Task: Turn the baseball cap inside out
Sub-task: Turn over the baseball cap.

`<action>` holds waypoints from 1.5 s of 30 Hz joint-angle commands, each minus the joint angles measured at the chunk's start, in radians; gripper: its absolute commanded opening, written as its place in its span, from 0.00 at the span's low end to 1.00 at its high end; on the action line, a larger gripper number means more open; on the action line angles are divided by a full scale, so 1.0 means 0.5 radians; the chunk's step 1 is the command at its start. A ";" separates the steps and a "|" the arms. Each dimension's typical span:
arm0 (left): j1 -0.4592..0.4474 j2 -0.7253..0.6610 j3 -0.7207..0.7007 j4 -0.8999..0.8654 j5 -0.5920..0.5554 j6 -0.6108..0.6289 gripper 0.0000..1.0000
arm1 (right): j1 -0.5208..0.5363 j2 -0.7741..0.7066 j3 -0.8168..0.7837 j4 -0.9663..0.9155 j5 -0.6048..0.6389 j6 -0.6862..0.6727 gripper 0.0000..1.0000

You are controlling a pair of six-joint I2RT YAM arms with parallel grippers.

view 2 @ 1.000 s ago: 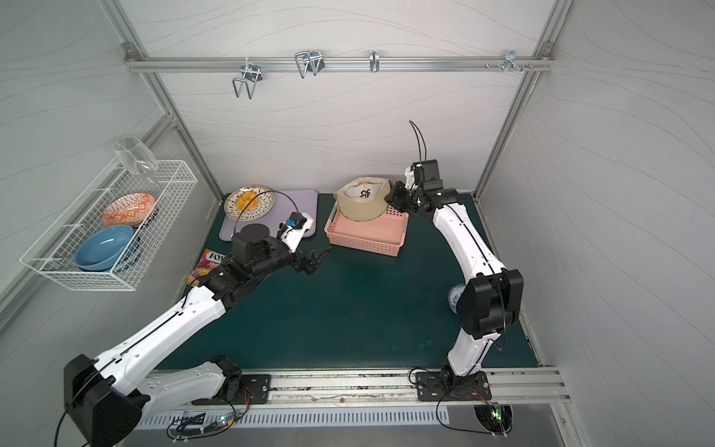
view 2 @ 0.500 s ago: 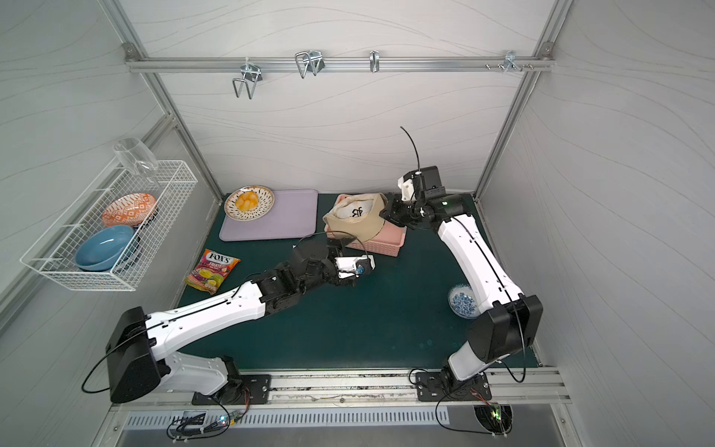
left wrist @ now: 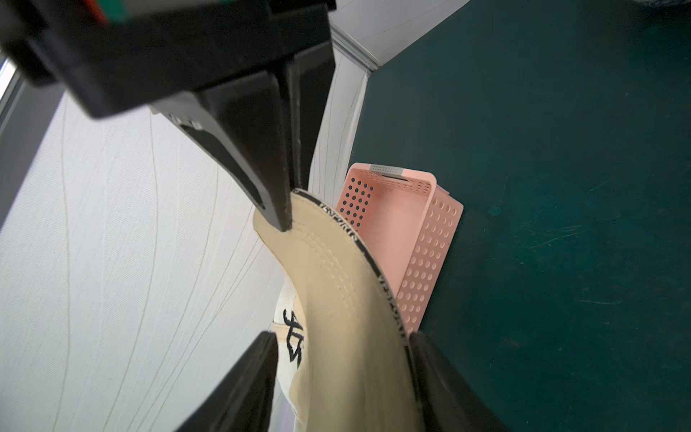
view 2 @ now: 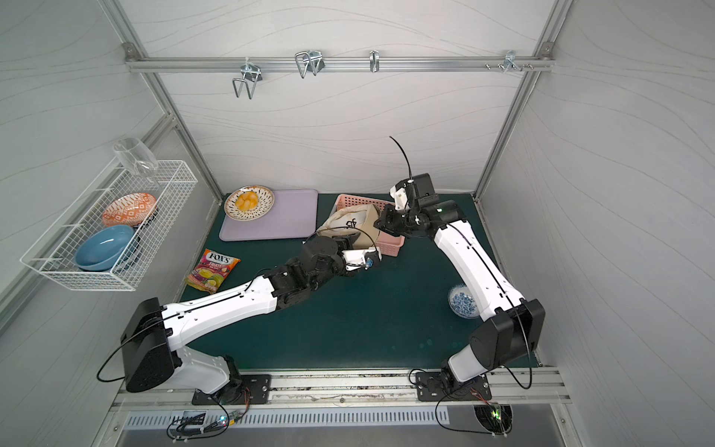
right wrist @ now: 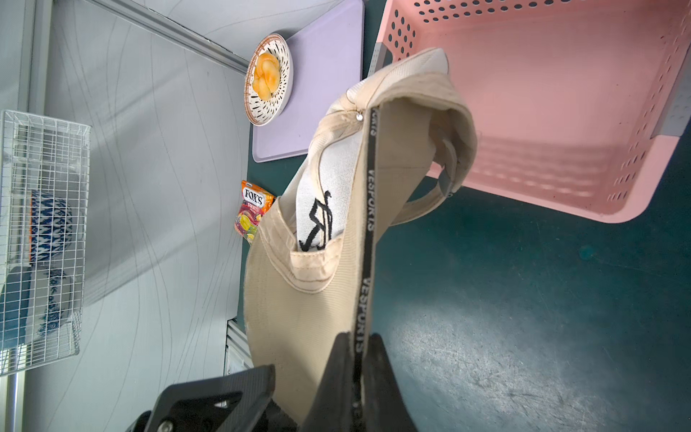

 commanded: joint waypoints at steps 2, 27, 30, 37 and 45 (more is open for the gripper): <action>0.001 0.040 0.064 0.119 -0.097 -0.047 0.57 | 0.019 -0.087 -0.003 0.003 -0.016 -0.008 0.00; 0.167 -0.383 0.159 -0.697 -0.127 -2.016 0.00 | 0.058 -0.860 -1.010 0.651 -0.105 -0.652 0.70; 0.192 -0.469 0.024 -0.673 -0.104 -2.242 0.00 | 0.156 -0.829 -1.120 0.753 -0.196 -0.652 0.66; 0.191 -0.586 -0.245 -0.573 -0.003 -2.524 0.00 | 0.455 -0.540 -1.096 0.876 -0.254 -0.565 0.53; 0.192 -0.663 -0.308 -0.574 0.034 -2.634 0.00 | 0.575 -0.263 -1.126 1.080 0.031 -0.342 0.46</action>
